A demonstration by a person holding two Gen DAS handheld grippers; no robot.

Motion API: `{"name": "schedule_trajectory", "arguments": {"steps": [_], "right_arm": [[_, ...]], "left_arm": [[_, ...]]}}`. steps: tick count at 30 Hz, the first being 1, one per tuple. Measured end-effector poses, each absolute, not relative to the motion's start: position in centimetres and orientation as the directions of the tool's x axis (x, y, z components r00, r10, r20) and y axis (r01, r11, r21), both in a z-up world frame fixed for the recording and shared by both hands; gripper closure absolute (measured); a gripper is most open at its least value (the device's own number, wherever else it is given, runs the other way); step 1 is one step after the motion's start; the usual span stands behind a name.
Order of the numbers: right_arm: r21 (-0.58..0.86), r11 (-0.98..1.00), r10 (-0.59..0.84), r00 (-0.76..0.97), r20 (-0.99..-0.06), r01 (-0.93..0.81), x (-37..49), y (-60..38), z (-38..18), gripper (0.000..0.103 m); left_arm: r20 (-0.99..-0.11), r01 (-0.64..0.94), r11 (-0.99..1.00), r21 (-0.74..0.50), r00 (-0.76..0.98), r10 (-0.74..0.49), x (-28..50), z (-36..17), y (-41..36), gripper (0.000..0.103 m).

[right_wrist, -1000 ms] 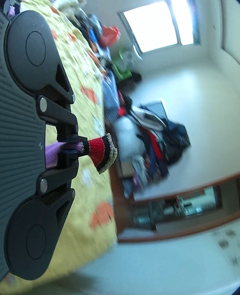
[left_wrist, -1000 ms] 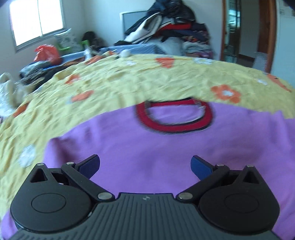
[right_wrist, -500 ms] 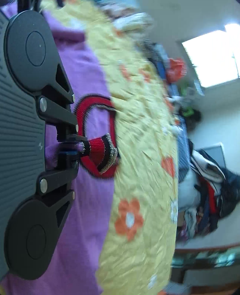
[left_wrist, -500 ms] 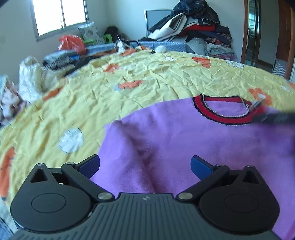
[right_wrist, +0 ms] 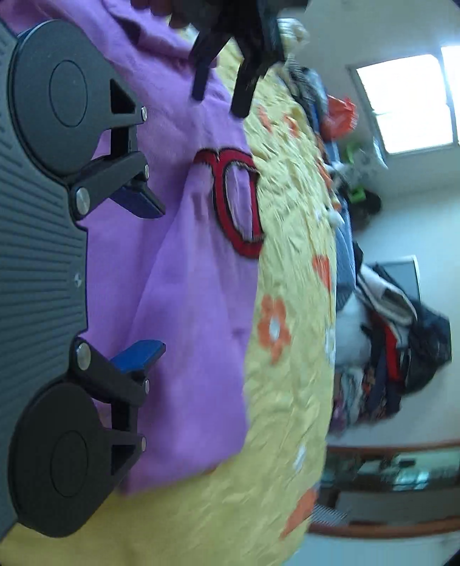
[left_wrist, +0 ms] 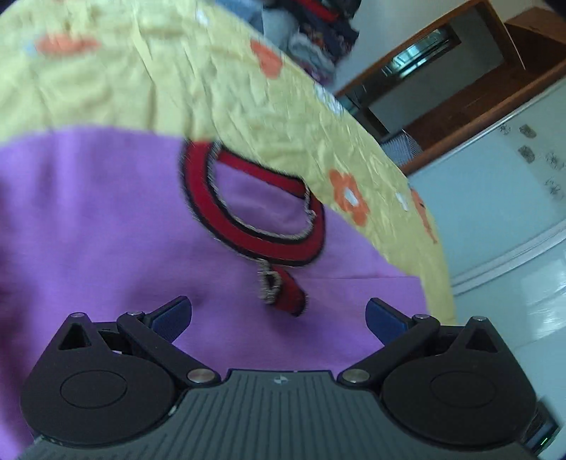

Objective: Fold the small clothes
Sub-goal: 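Close the left tool on the cuff while the right tool opens and releases it, then carry the sleeve across the sweater body toward the collar with the left tool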

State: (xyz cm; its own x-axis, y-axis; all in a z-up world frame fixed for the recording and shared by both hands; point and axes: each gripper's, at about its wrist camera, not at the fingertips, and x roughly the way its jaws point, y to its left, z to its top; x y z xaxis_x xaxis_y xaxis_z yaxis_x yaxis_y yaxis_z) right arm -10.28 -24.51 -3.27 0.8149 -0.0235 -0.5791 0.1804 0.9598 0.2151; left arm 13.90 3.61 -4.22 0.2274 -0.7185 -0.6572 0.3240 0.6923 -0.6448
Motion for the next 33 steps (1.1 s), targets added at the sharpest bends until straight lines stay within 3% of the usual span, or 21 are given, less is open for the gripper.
{"name": "schedule_trajectory", "arguments": {"steps": [5,6,8,9,10,15,20,25,29,30,33], "right_arm": [[0.257,0.942,-0.032,0.821,-0.570,0.215,-12.5,-26.5,-3.9,0.027],[0.261,0.942,-0.027,0.822,-0.569,0.212,-12.6,-26.6,-4.1,0.027],[0.261,0.942,-0.027,0.822,-0.569,0.212,-12.6,-26.7,-4.4,0.027],[0.261,0.942,-0.027,0.824,-0.567,0.210,-12.5,-26.7,-4.5,0.027],[0.260,0.942,-0.028,0.825,-0.565,0.210,-12.4,-26.6,-4.5,0.027],[0.232,0.950,-0.046,0.825,-0.563,0.211,-11.9,-26.5,-4.4,0.027],[0.186,0.964,-0.056,0.832,-0.553,0.189,-11.5,-26.2,-3.8,0.027],[0.182,0.972,-0.025,0.835,-0.550,0.149,-10.7,-25.8,-3.6,0.026],[0.180,0.973,-0.017,0.828,-0.561,0.142,-9.7,-25.1,-4.1,0.020],[0.180,0.973,-0.018,0.822,-0.569,0.146,-9.3,-24.9,-4.3,0.020],[0.185,0.971,-0.011,0.808,-0.588,0.149,-8.5,-24.7,-4.7,0.020]], "left_arm": [[-0.672,0.312,0.693,-0.650,0.191,-0.716,15.3,-5.6,1.7,0.006],[-0.675,0.318,0.699,-0.641,0.201,-0.710,15.3,-5.5,1.4,0.014],[-0.696,0.336,0.715,-0.613,0.199,-0.690,15.4,-5.2,0.7,0.047],[-0.714,0.341,0.724,-0.600,0.181,-0.677,15.4,-5.3,0.2,0.081],[-0.730,0.343,0.737,-0.583,0.176,-0.660,15.6,-5.4,0.0,0.093],[-0.745,0.464,0.751,-0.469,0.248,-0.619,13.6,-3.5,-1.1,0.095],[-0.693,0.467,0.714,-0.521,0.257,-0.674,12.2,1.6,1.3,0.095],[-0.705,0.385,0.734,-0.560,0.244,-0.666,11.6,5.1,4.4,0.095],[-0.764,0.262,0.814,-0.519,0.285,-0.579,14.2,4.0,6.5,0.094],[-0.772,0.237,0.836,-0.495,0.321,-0.548,15.6,3.4,6.9,0.088],[-0.821,0.207,0.903,-0.377,0.377,-0.429,18.5,1.9,7.5,0.049]]}}
